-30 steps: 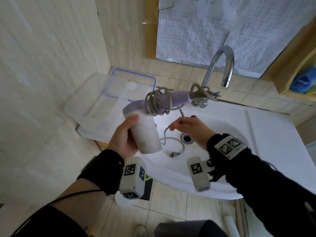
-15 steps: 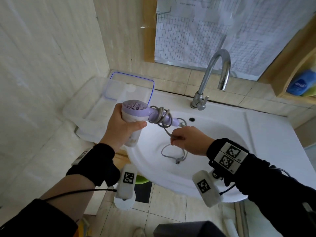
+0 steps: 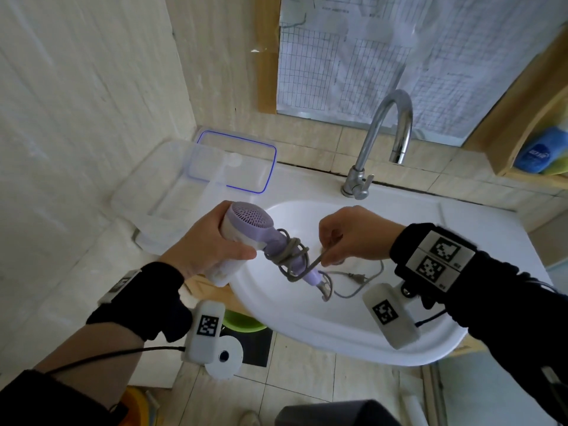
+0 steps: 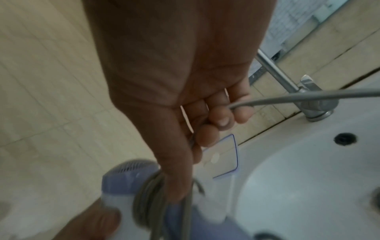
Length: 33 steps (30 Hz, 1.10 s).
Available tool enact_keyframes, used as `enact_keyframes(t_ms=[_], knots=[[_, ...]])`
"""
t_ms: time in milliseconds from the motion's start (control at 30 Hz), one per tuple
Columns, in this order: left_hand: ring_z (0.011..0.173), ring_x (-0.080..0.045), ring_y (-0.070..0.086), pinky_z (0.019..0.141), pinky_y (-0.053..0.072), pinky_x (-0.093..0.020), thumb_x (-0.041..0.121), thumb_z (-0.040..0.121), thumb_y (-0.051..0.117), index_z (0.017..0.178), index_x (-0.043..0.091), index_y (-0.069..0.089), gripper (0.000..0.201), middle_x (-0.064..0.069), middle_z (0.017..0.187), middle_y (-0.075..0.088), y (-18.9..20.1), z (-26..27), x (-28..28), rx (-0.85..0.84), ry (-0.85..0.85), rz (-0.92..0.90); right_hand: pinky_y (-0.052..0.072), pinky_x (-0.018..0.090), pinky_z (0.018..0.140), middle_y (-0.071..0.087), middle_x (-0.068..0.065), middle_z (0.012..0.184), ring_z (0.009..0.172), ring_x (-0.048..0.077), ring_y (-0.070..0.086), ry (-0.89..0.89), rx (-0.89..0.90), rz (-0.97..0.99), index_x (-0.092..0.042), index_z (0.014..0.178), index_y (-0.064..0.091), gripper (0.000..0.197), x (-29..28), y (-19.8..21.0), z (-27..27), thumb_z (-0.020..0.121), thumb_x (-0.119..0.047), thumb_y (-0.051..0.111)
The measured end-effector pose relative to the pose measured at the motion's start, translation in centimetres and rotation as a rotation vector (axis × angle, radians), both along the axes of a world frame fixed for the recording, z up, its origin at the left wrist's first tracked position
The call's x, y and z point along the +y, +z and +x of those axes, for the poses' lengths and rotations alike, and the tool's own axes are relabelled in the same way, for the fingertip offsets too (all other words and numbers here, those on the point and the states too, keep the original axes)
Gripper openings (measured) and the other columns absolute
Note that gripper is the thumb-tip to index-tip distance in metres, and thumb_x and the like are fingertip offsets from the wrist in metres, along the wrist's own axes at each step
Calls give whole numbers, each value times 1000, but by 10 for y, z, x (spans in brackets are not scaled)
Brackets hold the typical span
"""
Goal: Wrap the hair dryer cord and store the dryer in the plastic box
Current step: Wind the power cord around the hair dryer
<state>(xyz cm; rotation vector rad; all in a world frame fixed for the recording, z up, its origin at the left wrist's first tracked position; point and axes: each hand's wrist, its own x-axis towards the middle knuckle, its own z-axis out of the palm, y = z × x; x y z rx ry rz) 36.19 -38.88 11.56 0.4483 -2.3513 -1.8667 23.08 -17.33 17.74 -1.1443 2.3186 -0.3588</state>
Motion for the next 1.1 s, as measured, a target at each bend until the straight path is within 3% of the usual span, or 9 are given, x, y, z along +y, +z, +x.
enact_keyframes(t_ms=[133, 233, 400, 533, 600, 700, 767, 933, 1100], knots=[[83, -21, 64, 69, 54, -34, 19, 42, 76, 114, 19, 60, 74, -7, 96, 69, -5, 8, -18, -14, -31, 272, 52, 33, 72, 65, 7, 71, 67, 13, 57, -85, -114, -107, -9, 74, 64, 17, 10, 12, -17, 68, -20, 77], [80, -23, 65, 69, 54, -36, 17, 44, 75, 115, 17, 61, 73, -7, 91, 72, -7, 11, -28, -19, -42, 331, 54, 37, 81, 70, 19, 84, 71, 17, 61, -125, -164, -180, -6, 79, 66, 14, 14, 14, -21, 71, -13, 75], [73, -15, 67, 63, 55, -32, 20, 40, 76, 101, 23, 65, 62, 1, 81, 74, -5, 7, -19, -63, -109, 284, 54, 33, 81, 71, 14, 83, 72, 15, 62, -10, -136, -154, -9, 80, 67, 11, -1, 18, -8, 72, -13, 74], [72, -11, 68, 61, 56, -27, 18, 42, 75, 100, 22, 65, 59, 2, 81, 75, -2, 4, -4, -67, -204, 306, 50, 20, 69, 64, -4, 67, 59, -2, 55, 33, -121, -167, -14, 79, 68, 11, -13, 21, -2, 71, -14, 75], [71, -12, 67, 61, 55, -28, 17, 42, 75, 101, 20, 65, 60, 1, 80, 74, -1, 4, -2, -77, -226, 347, 50, 17, 67, 64, -7, 67, 58, -3, 56, 17, -160, -176, -13, 79, 68, 12, -15, 19, -2, 70, -14, 76], [73, -17, 66, 62, 55, -28, 19, 37, 81, 102, 17, 68, 66, -3, 82, 73, -1, 4, -4, -69, -280, 440, 51, 27, 70, 67, 11, 73, 65, 10, 58, -31, -235, -226, -10, 81, 68, 14, -13, 15, -5, 70, -15, 76], [72, -15, 68, 62, 55, -27, 30, 33, 88, 95, 20, 75, 65, -3, 81, 75, -1, 6, -5, -50, -325, 512, 48, 33, 66, 65, 22, 78, 68, 20, 54, -68, -282, -282, -11, 80, 69, 12, -11, 12, -8, 72, -17, 74], [63, -16, 70, 57, 56, -26, 37, 24, 90, 81, 19, 79, 61, -4, 71, 75, -1, 11, -6, 9, -301, 684, 44, 25, 60, 66, 23, 79, 67, 25, 50, -119, -430, -316, -17, 84, 75, 9, 2, -5, -15, 78, -17, 68], [57, -23, 70, 53, 56, -29, 31, 19, 90, 75, 17, 79, 58, -9, 65, 74, 2, 14, 2, 31, -258, 832, 46, 33, 67, 64, 7, 66, 65, 21, 52, -212, -423, -289, -19, 78, 74, 9, 8, -30, -14, 80, -23, 66]])
